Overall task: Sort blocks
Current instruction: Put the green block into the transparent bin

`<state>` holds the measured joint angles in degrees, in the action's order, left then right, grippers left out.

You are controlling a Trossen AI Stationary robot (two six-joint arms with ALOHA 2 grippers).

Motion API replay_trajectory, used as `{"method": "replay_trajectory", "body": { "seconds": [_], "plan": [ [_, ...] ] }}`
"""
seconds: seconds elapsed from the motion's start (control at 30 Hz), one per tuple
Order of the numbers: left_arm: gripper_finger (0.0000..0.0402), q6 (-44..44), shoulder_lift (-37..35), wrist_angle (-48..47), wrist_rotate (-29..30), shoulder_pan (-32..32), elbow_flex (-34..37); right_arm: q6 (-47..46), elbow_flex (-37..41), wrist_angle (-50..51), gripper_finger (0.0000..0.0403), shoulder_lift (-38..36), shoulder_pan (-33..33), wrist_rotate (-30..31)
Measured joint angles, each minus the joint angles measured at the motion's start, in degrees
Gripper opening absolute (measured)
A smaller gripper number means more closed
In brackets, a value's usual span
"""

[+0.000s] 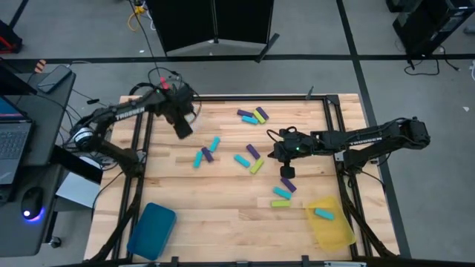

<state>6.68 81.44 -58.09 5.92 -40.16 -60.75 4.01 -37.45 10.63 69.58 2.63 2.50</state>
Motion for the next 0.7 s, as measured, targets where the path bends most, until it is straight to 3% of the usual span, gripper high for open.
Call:
{"method": "replay_trajectory", "body": {
  "seconds": [0.27,0.7],
  "plan": [
    [0.0105,2.01,10.46,6.35,0.38,-11.26,-1.0,0.55,0.0,-1.06,0.001,0.0,0.92,-0.01],
    [0.0105,1.88,19.8,6.09,0.23,-12.49,-6.4,0.66,0.0,-0.97,0.001,0.0,1.25,0.0]
  ]
}}
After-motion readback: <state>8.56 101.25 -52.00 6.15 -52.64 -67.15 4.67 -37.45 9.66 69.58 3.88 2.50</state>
